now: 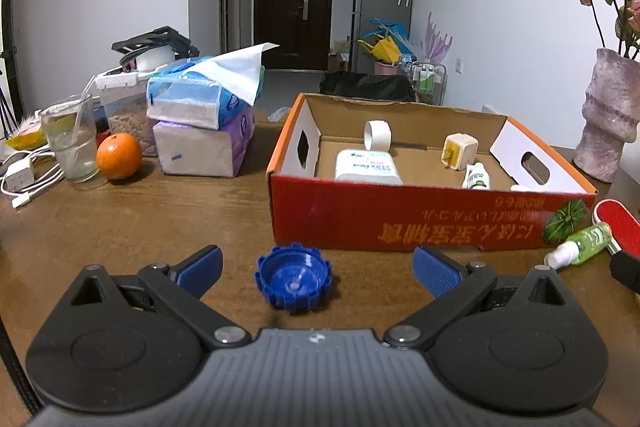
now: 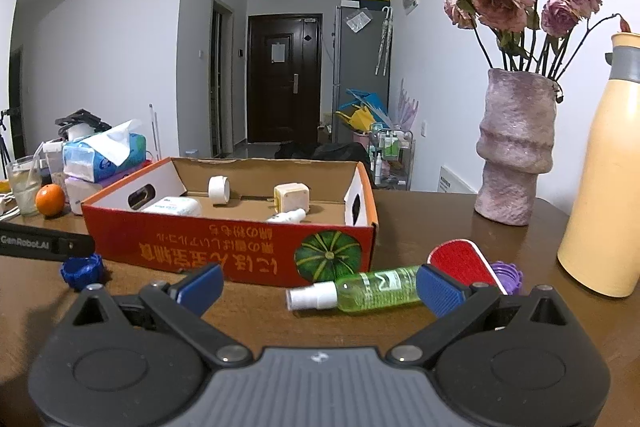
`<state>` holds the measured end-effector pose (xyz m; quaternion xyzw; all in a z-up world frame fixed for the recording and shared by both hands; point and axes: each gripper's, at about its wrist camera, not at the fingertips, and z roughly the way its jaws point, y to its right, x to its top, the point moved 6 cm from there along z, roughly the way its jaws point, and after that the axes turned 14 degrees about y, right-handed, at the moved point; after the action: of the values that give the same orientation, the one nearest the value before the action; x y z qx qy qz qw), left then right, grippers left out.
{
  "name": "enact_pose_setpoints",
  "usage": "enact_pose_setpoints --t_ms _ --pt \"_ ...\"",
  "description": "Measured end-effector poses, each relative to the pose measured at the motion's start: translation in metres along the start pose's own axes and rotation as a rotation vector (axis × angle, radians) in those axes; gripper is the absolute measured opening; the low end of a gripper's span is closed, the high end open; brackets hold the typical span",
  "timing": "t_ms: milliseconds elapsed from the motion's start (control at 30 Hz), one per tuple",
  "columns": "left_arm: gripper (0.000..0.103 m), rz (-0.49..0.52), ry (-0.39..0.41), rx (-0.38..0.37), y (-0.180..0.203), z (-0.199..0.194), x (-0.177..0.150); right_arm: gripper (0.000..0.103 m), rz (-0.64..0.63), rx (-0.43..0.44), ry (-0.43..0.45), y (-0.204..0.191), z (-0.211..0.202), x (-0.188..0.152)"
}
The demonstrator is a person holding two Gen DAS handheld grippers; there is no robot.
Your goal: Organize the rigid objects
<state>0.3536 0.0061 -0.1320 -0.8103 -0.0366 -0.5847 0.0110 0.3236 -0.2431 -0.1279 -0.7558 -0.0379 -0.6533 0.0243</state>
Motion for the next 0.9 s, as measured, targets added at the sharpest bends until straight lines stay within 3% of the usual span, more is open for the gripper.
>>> enact_pose_setpoints --t_ms 367,900 --pt "0.103 -0.007 -0.043 -0.003 -0.007 -0.022 -0.019 0.103 -0.007 -0.015 -0.011 0.010 -0.027 -0.009" --pt "0.103 -0.028 -0.087 0.019 -0.016 -0.017 -0.030 0.102 0.013 -0.100 -0.010 0.048 -0.038 -0.011"
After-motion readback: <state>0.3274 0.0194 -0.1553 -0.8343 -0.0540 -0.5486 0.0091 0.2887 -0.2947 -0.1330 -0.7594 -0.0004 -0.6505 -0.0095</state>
